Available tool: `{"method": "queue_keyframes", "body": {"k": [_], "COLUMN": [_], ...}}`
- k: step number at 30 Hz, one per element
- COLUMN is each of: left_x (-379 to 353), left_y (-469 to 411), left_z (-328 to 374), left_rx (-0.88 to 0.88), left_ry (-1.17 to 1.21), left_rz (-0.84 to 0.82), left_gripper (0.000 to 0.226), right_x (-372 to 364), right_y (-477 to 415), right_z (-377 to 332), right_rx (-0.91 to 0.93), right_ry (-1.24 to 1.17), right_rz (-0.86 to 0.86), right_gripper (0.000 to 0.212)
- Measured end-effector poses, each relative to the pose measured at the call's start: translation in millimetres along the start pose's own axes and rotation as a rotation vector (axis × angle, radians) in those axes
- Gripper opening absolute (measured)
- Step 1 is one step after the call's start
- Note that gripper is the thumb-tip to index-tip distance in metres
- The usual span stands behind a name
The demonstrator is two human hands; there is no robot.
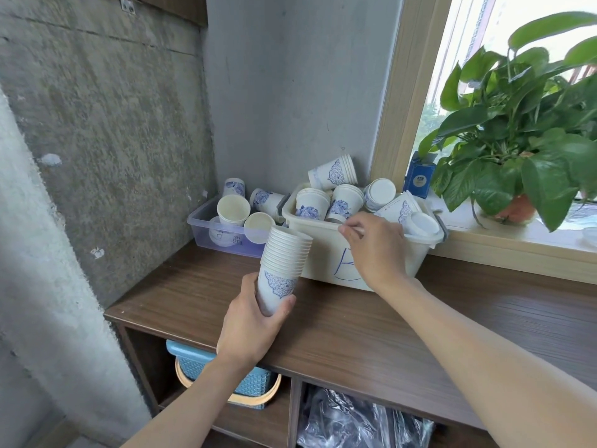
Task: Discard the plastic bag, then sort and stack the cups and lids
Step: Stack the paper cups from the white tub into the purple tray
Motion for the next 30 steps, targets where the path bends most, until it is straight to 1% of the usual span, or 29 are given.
{"method": "queue_keyframes", "body": {"k": [12, 22, 24, 27, 28, 30], "left_x": [0, 1, 1, 4, 7, 17], "left_y": [1, 3, 3, 1, -1, -5], "left_z": [2, 6, 7, 6, 3, -4], "left_rx": [0.004, -0.002, 0.003, 0.025, 0.035, 0.051], "left_ry": [-0.004, -0.01, 0.001, 0.047, 0.064, 0.08], "left_rz": [0.006, 0.001, -0.013, -0.03, -0.03, -0.017], "left_gripper": [0.051, 0.049, 0.048, 0.047, 0.046, 0.046], "right_x": [33, 70, 69, 61, 56, 41], "right_y": [9, 19, 17, 12, 10, 6], "right_z": [32, 64, 63, 43, 32, 4], "right_rx": [-0.11, -0.163, -0.136, -0.019, 0.022, 0.113], "right_ry": [0.019, 0.092, 0.133, 0.168, 0.132, -0.015], "right_rz": [-0.049, -0.007, -0.003, 0.029, 0.036, 0.014], "right_gripper": [0.022, 0.023, 0.022, 0.016, 0.013, 0.009]}}
Point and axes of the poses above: each hand's wrist, its own y-axis away from the middle knuckle, its own x-axis out of the back of the hand, z = x × y, the point moved 6 cm from there along -y, towards the middle knuckle, and after that the axes turned 2 degrees about -z, right-handed, at the moved point
